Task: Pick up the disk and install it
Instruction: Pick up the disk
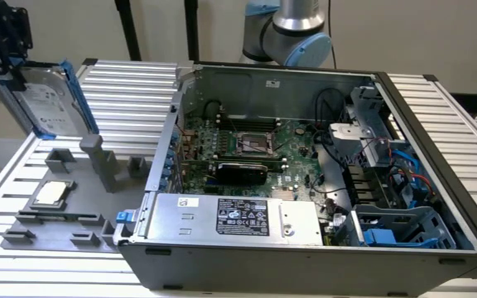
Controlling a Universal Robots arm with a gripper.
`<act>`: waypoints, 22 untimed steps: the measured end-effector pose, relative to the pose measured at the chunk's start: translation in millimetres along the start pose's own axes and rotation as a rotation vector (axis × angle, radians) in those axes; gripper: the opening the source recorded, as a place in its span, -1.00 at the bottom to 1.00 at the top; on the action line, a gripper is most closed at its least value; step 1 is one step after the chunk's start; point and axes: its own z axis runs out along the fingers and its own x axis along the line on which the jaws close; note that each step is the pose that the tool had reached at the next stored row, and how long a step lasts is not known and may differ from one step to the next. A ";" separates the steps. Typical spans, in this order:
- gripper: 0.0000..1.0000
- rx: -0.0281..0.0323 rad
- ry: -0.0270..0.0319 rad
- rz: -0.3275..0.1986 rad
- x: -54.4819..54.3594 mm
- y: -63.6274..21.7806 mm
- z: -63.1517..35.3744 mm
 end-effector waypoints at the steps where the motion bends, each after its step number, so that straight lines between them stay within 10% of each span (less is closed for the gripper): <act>1: -1.00 -0.0001 -0.0001 0.000 -0.1 -2.0 -4.6; 22: -1.00 -0.0018 -0.0048 0.000 7.6 -91.0 -67.5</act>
